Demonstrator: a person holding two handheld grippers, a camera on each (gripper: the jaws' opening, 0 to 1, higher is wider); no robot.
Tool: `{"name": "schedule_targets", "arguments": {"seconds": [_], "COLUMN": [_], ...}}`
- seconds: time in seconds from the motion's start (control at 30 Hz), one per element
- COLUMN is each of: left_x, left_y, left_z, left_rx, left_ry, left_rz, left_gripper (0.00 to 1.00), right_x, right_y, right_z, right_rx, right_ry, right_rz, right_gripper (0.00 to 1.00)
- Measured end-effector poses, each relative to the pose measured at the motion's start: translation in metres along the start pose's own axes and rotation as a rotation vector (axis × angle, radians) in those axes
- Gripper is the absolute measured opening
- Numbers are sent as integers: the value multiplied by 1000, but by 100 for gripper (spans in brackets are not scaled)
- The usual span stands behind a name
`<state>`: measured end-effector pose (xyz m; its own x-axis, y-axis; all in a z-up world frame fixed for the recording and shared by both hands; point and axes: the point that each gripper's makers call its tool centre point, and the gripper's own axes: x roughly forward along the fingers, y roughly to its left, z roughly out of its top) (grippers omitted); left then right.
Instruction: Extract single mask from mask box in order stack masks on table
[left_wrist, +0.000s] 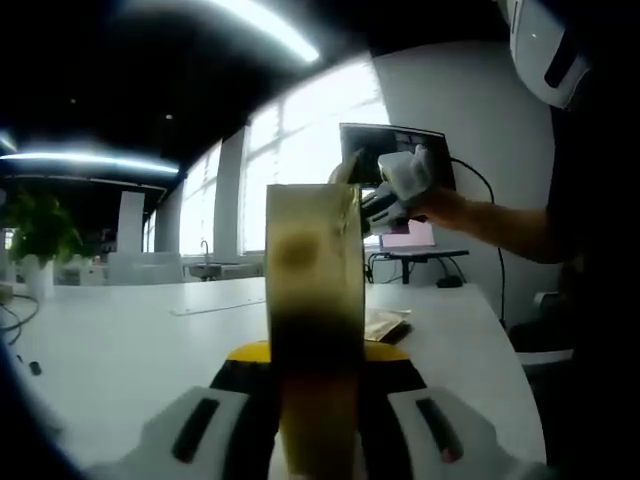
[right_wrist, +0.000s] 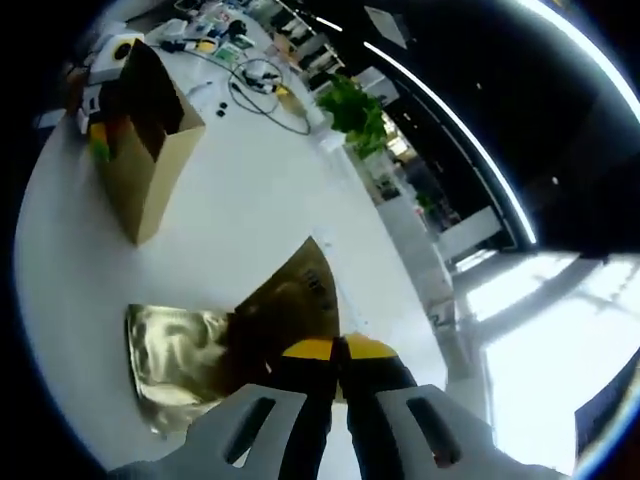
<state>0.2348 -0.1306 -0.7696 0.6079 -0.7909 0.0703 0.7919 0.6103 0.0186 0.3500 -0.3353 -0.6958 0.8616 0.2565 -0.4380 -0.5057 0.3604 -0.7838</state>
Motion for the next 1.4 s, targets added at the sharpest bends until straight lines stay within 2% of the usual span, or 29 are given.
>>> {"name": "schedule_targets", "arguments": {"seconds": [0.4,0.77,1.4], "left_x": [0,0,0], "left_y": [-1,-1,0], "left_z": [0,0,-2], "left_rx": [2,7,12], "left_ry": [4,7,12], "left_rz": [2,5,9], "left_gripper": [31,31,31], "right_x": [-16,-25,-23], "right_y": [23,55,103], "right_z": [-9,-17,-31], "right_rx": [15,34,-1], "right_ry": [0,1,49], "right_rz": [31,73,127], "right_gripper": [0,0,0]}}
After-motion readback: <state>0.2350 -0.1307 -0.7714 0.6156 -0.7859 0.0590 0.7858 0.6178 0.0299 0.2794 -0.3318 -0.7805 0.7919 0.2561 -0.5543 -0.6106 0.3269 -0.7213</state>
